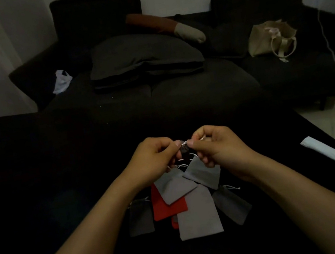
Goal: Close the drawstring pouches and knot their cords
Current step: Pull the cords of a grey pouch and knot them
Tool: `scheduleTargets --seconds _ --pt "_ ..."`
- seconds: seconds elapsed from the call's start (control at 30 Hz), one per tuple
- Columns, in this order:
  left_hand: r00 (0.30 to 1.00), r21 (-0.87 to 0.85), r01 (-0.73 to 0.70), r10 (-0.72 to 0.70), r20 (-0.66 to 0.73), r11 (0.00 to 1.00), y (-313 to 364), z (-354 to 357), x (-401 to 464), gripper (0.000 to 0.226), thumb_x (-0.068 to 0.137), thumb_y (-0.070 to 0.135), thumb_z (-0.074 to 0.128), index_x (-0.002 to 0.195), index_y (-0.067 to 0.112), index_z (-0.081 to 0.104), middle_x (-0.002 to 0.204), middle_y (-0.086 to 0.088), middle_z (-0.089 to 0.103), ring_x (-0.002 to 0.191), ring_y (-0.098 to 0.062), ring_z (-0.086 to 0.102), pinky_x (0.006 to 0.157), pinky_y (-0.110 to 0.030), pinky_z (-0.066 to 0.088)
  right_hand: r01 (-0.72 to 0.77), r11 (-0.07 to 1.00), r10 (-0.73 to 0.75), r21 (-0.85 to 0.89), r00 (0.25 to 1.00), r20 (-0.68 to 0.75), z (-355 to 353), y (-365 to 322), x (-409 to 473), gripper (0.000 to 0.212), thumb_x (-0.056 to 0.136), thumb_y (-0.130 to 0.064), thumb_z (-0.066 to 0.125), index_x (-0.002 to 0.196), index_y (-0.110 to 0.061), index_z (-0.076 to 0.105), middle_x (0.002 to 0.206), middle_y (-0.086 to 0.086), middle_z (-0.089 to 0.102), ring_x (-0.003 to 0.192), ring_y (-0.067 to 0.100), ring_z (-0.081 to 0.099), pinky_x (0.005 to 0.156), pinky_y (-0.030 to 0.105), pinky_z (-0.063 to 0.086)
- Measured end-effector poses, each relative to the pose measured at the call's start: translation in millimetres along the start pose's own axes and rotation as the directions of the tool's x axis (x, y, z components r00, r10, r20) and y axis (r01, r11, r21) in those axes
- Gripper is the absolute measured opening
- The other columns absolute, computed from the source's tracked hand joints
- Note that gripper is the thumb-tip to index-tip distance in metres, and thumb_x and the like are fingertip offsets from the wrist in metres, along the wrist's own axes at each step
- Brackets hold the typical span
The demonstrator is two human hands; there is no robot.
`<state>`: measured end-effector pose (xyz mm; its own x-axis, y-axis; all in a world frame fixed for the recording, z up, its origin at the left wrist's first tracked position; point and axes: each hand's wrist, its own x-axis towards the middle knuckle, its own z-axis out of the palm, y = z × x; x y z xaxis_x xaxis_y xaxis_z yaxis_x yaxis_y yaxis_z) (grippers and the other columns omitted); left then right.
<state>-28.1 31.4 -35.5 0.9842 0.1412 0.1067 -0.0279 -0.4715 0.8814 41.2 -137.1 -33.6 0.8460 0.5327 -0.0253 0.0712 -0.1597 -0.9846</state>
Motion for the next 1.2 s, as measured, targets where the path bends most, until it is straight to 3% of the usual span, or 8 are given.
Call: scheduleTargets --seconds 0.03,0.17,0.27,0.43,0.63,0.8,1.03,1.2 --pt "1.000 -0.004 0.002 -0.002 0.001 1.000 -1 0 0 0.036 0.100 0.030 0.053 0.075 0.010 0.068 0.061 0.002 0.059 0.058 -0.007 0.058 0.061 -0.023 0.051 0.023 0.997 -0.022 -0.067 1.000 0.012 0 0 0 0.011 0.090 -0.022 0.069 0.093 -0.013 0.064 0.061 0.001 0.060 0.055 0.014 0.055 0.047 0.022 0.043" --pt "1.000 -0.022 0.014 -0.014 0.011 1.000 -2 2 2 0.036 0.101 0.030 0.052 0.072 0.013 0.066 0.059 0.006 0.058 0.058 -0.005 0.056 0.060 -0.025 0.050 0.186 0.910 -0.188 -0.370 0.982 0.032 -3 2 1 0.051 0.081 -0.034 0.077 0.127 -0.035 0.055 0.109 -0.008 0.058 0.088 0.006 0.063 0.070 0.017 0.051" --pt "1.000 -0.012 0.012 -0.012 0.020 1.000 -1 0 1 0.037 0.101 0.031 0.051 0.071 0.016 0.066 0.062 0.003 0.059 0.062 -0.007 0.057 0.064 -0.029 0.052 0.342 0.785 -0.350 -0.516 0.933 0.085 -3 5 -1 0.034 0.083 -0.033 0.076 0.115 -0.034 0.066 0.121 -0.014 0.049 0.111 -0.008 0.048 0.083 0.008 0.040" --pt "1.000 0.045 -0.008 0.007 0.030 0.999 0 -2 0 0.038 0.101 0.034 0.048 0.075 0.015 0.067 0.074 -0.008 0.064 0.070 -0.023 0.060 0.074 -0.042 0.055 0.353 0.730 -0.397 -0.586 0.916 0.056 -5 5 1 0.014 0.083 -0.032 0.075 0.097 -0.030 0.076 0.122 -0.013 0.055 0.116 -0.001 0.051 0.094 0.022 0.044" --pt "0.992 0.070 -0.106 0.101 0.070 0.992 3 -7 -2 0.036 0.102 0.027 0.047 0.078 0.019 0.071 0.111 0.007 0.058 0.105 -0.006 0.059 0.093 -0.028 0.050 0.301 0.856 -0.299 -0.419 0.951 0.071 -6 5 2 0.008 0.089 -0.017 0.070 0.092 -0.018 0.077 0.091 -0.007 0.073 0.088 0.001 0.068 0.081 0.022 0.055" --pt "0.997 -0.220 -0.073 0.077 0.008 0.973 10 -5 -6 0.032 0.099 0.024 0.053 0.085 0.005 0.074 0.090 -0.006 0.075 0.087 -0.018 0.072 0.077 -0.025 0.057 0.270 0.884 -0.246 -0.382 0.963 0.111 -4 2 0 0.009 0.090 -0.018 0.070 0.092 -0.017 0.078 0.080 -0.006 0.074 0.075 0.003 0.069 0.067 0.016 0.052" --pt "0.995 -0.332 0.104 -0.096 0.039 0.938 8 -5 -1 0.034 0.102 0.029 0.048 0.093 0.013 0.077 0.099 -0.006 0.076 0.097 -0.019 0.071 0.085 -0.032 0.053 0.280 0.868 -0.271 -0.410 0.959 0.081 -11 -2 -1 0.009 0.085 -0.015 0.074 0.091 -0.017 0.080 0.079 0.001 0.076 0.069 0.012 0.070 0.066 0.025 0.058" --pt "0.993 -0.375 0.117 -0.115 0.028 0.920 12 -8 -3 0.022 0.093 0.023 0.063 0.097 0.008 0.078 0.095 -0.008 0.077 0.094 -0.020 0.073 0.080 -0.028 0.057 0.270 0.960 -0.271 -0.072 0.962 -0.009 -13 -7 -3 0.007 0.081 -0.005 0.075 0.088 -0.006 0.076 0.073 0.011 0.074 0.061 0.015 0.067 0.061 0.025 0.056"
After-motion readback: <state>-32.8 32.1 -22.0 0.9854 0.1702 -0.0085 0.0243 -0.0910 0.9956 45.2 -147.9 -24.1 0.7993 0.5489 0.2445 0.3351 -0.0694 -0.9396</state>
